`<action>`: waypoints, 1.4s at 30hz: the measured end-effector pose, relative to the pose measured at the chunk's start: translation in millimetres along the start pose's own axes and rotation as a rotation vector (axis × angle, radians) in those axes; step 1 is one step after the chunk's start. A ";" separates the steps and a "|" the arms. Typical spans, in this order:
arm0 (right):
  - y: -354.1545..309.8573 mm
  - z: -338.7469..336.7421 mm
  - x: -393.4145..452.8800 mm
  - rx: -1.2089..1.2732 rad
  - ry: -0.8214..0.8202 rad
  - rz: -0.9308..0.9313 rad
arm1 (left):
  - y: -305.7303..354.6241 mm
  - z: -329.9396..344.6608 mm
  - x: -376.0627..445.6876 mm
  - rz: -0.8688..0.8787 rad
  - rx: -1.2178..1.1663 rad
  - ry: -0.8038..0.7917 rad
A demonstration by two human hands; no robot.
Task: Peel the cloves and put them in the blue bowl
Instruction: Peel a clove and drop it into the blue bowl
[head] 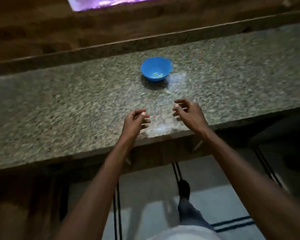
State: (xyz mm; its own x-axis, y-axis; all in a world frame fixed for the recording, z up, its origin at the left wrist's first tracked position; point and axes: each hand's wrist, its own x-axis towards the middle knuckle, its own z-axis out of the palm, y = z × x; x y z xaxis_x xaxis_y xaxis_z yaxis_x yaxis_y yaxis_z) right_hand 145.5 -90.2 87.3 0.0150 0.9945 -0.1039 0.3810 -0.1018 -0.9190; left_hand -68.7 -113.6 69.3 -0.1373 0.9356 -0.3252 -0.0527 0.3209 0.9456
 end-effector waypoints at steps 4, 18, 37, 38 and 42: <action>39.4 -58.4 51.6 -0.105 0.028 0.067 | -11.2 53.9 65.7 -0.037 0.185 0.036; 80.3 -15.7 223.7 -0.592 -0.244 -0.248 | -24.8 69.6 156.8 0.184 0.845 0.039; 11.4 -12.0 233.3 0.027 -0.030 0.128 | -2.9 63.1 217.1 0.247 0.589 0.040; 2.5 -7.9 244.9 0.002 -0.028 0.086 | -2.8 64.7 217.1 0.258 0.603 0.031; -19.0 11.3 286.5 -0.170 -0.066 -0.067 | 0.8 74.4 217.1 0.315 0.665 -0.002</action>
State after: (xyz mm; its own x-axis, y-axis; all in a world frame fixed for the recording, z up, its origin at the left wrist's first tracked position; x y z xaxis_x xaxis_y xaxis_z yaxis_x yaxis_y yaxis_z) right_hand 132.1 196.4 70.7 -0.0739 0.9945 -0.0740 0.5295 -0.0237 -0.8480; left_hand -24.9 100.8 -0.2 -0.0449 0.9983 -0.0380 0.6003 0.0574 0.7977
